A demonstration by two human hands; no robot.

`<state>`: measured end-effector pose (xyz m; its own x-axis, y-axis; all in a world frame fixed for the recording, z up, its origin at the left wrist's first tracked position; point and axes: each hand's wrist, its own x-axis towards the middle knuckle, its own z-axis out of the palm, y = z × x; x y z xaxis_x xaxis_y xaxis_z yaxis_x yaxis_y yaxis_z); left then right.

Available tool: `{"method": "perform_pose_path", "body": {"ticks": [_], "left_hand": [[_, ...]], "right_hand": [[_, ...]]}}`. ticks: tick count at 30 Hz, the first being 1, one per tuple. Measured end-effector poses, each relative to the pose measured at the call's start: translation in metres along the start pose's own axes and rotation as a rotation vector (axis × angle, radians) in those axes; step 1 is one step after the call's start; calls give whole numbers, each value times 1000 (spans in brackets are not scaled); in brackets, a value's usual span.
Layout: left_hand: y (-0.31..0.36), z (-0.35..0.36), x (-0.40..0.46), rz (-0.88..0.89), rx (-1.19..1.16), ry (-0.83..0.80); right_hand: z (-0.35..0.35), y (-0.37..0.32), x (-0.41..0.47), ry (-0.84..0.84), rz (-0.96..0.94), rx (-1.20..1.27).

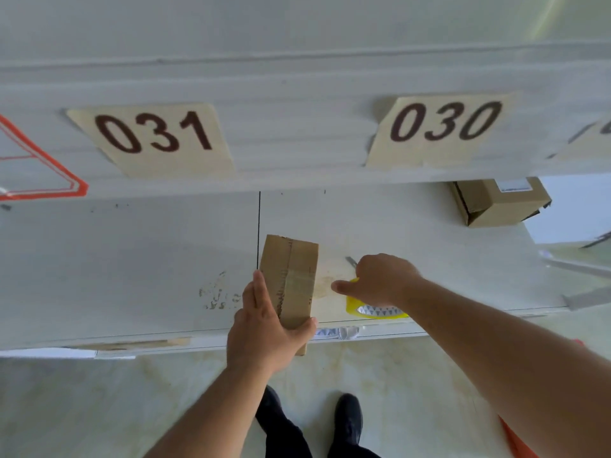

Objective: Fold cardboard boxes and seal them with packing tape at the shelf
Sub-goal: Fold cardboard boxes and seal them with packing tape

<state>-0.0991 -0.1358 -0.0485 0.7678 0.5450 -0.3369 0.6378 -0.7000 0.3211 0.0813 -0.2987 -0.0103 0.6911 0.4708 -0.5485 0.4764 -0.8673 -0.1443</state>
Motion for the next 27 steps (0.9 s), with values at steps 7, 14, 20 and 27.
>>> {"method": "perform_pose_path", "body": {"ticks": [7,14,20,27], "left_hand": [[9,-6,4,-63,39,-107],[18,-8,6,-104,16,-144],[-6,-13,9,-125,-555,-151],[-16,-20,12,83,-683,-288]], "right_hand": [[16,-5,12,-13,22,-19],[25,-15,14,-35,67,43],[7,-14,-4,45,49,181],[-9,-14,-15,-55,-7,624]]}}
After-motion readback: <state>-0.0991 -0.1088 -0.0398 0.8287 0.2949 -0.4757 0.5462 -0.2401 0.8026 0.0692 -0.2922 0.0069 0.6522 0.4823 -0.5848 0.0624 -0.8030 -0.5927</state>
